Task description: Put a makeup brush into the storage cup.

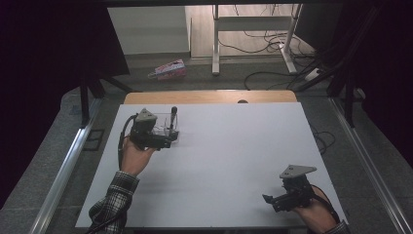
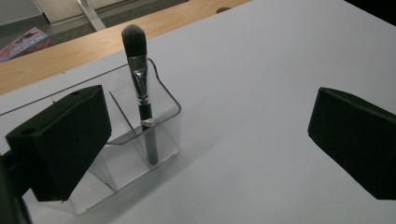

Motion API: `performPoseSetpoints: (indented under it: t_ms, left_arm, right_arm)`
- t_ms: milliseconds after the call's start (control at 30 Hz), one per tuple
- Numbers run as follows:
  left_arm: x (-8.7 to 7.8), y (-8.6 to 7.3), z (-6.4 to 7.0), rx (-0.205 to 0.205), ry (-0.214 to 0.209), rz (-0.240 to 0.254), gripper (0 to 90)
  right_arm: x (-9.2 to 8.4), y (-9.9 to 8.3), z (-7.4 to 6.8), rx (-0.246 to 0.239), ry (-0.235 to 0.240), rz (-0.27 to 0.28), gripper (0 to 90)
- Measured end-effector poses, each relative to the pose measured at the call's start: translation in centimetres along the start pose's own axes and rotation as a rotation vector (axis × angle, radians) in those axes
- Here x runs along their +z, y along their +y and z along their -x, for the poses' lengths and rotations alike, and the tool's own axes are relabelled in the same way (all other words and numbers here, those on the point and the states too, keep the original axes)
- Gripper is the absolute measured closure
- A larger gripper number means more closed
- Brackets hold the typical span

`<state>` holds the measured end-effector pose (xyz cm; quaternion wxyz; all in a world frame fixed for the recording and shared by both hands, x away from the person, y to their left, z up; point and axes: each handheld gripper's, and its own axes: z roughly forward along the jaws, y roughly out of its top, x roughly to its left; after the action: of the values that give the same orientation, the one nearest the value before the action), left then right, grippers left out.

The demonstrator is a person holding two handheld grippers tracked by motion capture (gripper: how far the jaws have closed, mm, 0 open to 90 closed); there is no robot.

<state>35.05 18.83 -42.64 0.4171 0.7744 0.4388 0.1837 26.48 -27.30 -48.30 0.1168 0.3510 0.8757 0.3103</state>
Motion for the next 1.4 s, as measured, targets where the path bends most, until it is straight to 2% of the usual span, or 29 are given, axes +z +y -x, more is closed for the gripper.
performPoseSetpoints:
  t_ms: [500,900,1400]
  left_arm:
    - [-0.6,-1.3,0.2,-0.005,-0.006,-0.023,0.0]
    - [-1.6,-1.9,1.2,0.031,-0.007,-0.041,0.0]
    - [-2.4,-3.4,2.0,0.012,-0.025,-0.026,0.2]
  right_arm:
    - [-0.1,0.0,0.0,0.004,0.008,0.011,0.0]
    - [-0.3,0.1,0.3,0.032,0.008,0.043,0.0]
    - [-0.5,0.2,0.3,0.044,0.009,0.058,0.0]
